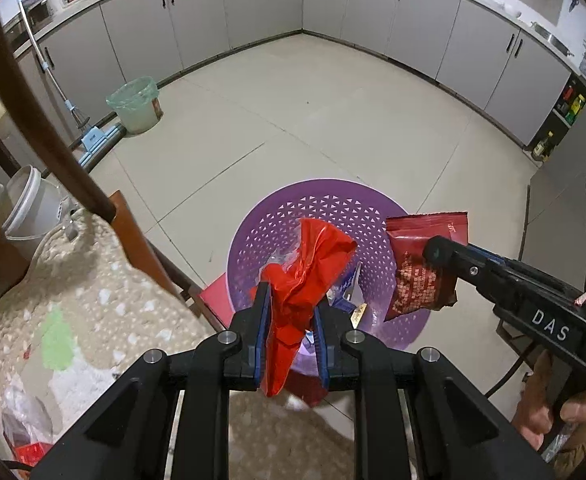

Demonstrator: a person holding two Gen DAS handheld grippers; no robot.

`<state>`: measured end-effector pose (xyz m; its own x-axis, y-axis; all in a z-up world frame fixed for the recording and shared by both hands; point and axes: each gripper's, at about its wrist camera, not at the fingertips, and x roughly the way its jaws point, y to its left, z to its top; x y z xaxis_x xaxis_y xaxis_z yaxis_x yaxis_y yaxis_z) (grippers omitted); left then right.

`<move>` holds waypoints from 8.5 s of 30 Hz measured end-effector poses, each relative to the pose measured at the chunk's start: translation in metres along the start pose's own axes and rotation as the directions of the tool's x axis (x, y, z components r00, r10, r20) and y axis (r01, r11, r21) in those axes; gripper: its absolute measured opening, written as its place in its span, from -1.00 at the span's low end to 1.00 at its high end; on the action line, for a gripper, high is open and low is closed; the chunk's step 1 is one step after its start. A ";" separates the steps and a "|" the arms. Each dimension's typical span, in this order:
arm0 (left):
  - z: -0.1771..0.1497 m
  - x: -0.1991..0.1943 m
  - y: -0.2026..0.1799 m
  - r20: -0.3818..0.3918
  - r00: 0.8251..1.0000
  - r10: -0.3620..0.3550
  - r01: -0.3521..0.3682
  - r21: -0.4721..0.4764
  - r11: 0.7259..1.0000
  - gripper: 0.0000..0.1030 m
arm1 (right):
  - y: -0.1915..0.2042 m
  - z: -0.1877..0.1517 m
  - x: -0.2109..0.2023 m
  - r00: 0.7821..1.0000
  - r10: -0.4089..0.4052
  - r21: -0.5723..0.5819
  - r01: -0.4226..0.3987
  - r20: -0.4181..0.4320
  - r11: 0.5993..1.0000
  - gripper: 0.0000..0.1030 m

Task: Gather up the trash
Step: 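Carry the red wrapper and red snack bag over the purple wastebasket, then open both grippers to drop the wrapper and bag into the wastebasket, then move both grippers back to the trash pile on the mattress, then grasp the clear plastic bag with the left gripper while the right grasps the long red box, then carry the plastic bag and long red box over the purple wastebasket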

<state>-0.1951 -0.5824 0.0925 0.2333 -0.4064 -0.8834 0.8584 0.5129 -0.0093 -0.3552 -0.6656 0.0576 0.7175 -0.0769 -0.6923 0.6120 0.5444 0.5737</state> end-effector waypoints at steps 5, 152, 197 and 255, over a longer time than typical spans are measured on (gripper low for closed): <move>0.008 0.020 -0.001 -0.022 1.000 0.005 -0.005 -0.012 1.000 -0.64 | -0.008 0.002 0.018 1.000 -0.021 0.017 0.021 -0.018 1.000 -0.54; -0.205 -0.091 0.344 -0.045 0.995 0.085 -0.092 -0.696 0.712 -0.75 | 0.248 -0.178 0.091 0.905 0.030 -0.450 -0.239 -0.424 0.861 -0.90; -0.228 -0.202 0.177 0.112 0.972 0.205 -0.143 -0.408 0.902 -0.75 | 0.206 -0.155 0.027 0.910 0.268 -0.193 -0.338 -0.315 0.921 -0.12; -0.074 -0.071 0.054 0.023 0.998 0.060 -0.059 -0.047 0.997 -0.75 | 0.020 -0.066 -0.010 0.962 0.269 0.173 -0.258 -0.049 0.951 -0.12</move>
<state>-0.1988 -0.4698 0.1200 0.2946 -0.3922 -0.8714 0.8210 0.5705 0.0208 -0.3721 -0.5985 0.0469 0.8388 0.1132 -0.5326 0.4546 0.3928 0.7994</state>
